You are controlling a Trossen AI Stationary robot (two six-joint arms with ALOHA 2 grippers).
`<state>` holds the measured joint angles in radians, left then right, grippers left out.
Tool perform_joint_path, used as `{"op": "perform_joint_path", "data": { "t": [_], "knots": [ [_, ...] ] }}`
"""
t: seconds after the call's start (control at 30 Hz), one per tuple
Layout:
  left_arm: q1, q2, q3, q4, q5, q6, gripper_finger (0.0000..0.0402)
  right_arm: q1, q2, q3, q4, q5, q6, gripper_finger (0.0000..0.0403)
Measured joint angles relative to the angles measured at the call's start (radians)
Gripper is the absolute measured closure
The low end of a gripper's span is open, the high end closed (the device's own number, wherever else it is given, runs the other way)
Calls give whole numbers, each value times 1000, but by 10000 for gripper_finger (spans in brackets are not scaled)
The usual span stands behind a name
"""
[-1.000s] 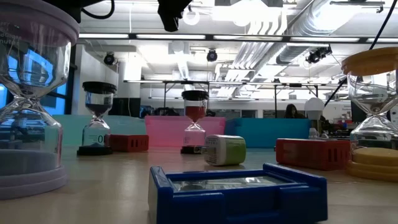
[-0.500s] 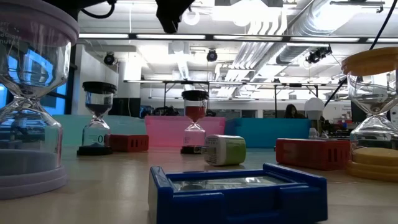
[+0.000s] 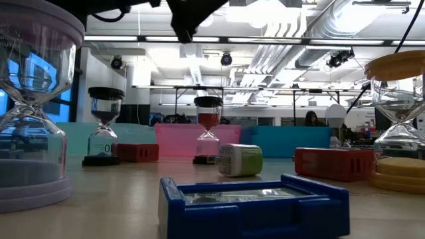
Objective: Pick & Place Office items
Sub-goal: Put the green hourglass into the green bin
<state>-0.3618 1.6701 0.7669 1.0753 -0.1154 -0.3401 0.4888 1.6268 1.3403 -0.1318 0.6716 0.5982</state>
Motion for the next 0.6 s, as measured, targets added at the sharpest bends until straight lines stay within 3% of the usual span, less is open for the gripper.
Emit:
{"op": "perform_joint_path", "data": {
  "t": [0.3, 0.6],
  "knots": [
    [0, 53, 60, 27, 9, 21, 19, -5, 0, 0, -2, -19, 2, 223],
    [1, 53, 60, 7, 19, 36, 53, -5, 0, 0, -6, -19, 0, 219]
  ]
}}
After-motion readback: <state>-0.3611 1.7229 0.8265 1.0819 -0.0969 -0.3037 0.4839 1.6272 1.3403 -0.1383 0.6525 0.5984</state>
